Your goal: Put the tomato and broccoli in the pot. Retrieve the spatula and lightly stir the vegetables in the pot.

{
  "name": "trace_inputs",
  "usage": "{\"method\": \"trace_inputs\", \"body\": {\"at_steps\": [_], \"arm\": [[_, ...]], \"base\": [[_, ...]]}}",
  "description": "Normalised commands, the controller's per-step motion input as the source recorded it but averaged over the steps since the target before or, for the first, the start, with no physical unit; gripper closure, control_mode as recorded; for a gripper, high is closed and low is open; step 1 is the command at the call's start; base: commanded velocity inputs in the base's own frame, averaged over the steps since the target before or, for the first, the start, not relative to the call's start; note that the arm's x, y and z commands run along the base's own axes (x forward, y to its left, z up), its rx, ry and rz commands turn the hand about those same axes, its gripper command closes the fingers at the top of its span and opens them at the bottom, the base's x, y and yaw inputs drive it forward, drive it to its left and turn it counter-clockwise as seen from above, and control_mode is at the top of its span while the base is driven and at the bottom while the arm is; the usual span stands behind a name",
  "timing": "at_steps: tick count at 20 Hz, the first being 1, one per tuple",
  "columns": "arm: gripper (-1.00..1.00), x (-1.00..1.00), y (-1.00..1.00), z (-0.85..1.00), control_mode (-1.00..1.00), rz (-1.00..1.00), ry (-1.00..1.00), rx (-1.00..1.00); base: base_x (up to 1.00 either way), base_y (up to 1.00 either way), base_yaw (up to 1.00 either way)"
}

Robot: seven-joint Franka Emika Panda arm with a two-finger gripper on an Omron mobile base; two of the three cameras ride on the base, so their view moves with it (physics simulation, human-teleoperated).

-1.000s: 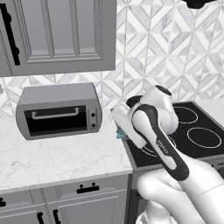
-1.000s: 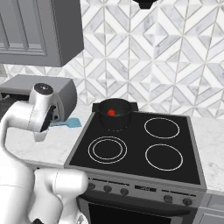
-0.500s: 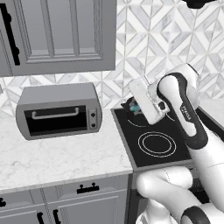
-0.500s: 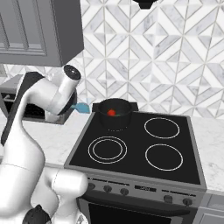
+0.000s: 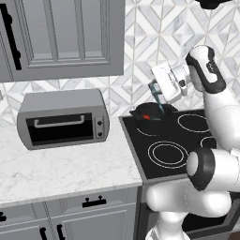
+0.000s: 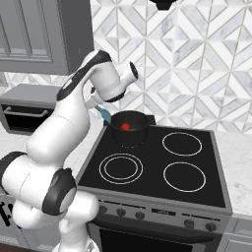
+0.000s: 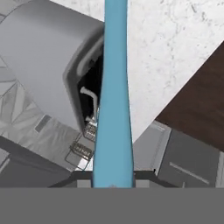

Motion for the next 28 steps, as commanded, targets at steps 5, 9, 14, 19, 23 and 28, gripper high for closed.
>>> {"method": "trace_inputs", "body": {"at_steps": [5,9,14,19,23,28], "arm": [[1.0,0.89,-0.55,0.0,-1.0,0.0,0.16,0.35],[1.0,0.73,-0.43,-0.04,-1.0,-0.01,0.03,0.07],[1.0,0.43,-0.2,-0.41,-1.0,-0.01,0.07,0.05],[1.0,0.14,-0.03,-0.62,-1.0,-0.01,0.05,0.11],[1.0,0.16,0.0,-0.38,-1.0,-0.04,0.0,0.04],[1.0,0.31,-0.12,-0.28,-1.0,-0.05,0.0,0.0]], "base": [[0.0,0.0,0.0],[0.0,0.0,0.0],[0.0,0.0,0.0],[0.0,0.0,0.0],[0.0,0.0,0.0],[0.0,0.0,0.0]]}}
